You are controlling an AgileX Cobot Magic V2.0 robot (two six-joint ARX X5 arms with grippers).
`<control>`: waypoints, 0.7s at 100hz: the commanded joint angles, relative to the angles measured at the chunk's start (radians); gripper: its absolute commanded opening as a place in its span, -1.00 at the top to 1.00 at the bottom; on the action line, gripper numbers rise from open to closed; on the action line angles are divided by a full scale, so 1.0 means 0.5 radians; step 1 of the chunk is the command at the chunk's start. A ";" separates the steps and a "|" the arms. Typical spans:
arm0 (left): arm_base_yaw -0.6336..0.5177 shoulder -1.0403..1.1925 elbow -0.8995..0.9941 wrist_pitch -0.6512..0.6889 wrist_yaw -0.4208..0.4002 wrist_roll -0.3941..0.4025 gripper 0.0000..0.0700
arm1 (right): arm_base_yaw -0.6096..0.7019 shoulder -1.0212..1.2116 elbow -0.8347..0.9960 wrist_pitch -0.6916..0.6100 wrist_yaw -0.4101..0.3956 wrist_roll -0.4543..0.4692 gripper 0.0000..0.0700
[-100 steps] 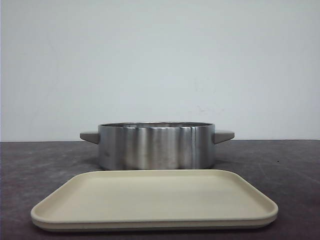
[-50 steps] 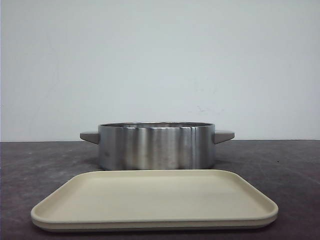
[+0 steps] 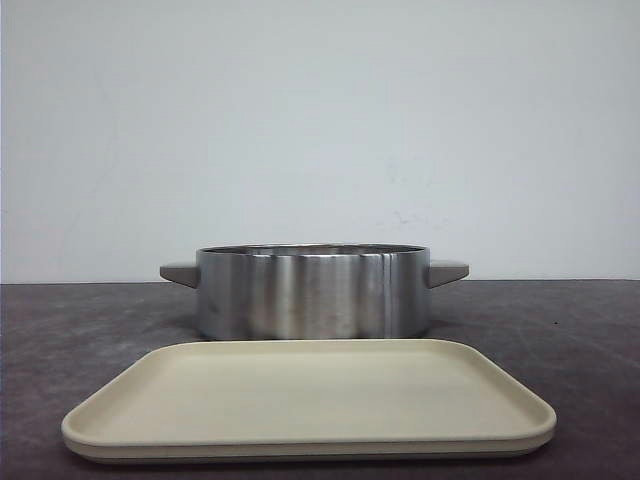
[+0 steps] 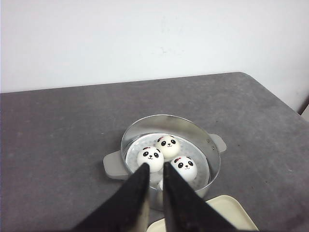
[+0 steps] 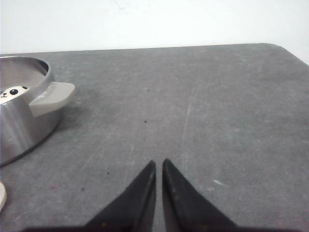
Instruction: Steam buns
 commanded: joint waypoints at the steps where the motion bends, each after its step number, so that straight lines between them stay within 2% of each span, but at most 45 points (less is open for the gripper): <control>1: -0.008 0.009 0.023 0.029 -0.009 -0.012 1.00 | 0.002 -0.001 -0.006 0.023 0.001 0.012 0.95; 35: -0.008 0.008 0.023 0.016 -0.009 -0.006 1.00 | 0.002 -0.001 -0.006 0.023 0.001 0.012 0.95; 52: 0.002 -0.005 0.003 0.014 -0.011 0.105 1.00 | 0.002 -0.001 -0.006 0.023 0.001 0.012 0.95; 62: 0.085 -0.047 -0.179 0.212 -0.008 0.205 1.00 | 0.002 -0.001 -0.006 0.023 0.002 0.012 0.95; 70: 0.215 -0.145 -0.473 0.509 0.072 0.197 1.00 | 0.002 -0.001 -0.006 0.023 0.002 0.012 0.95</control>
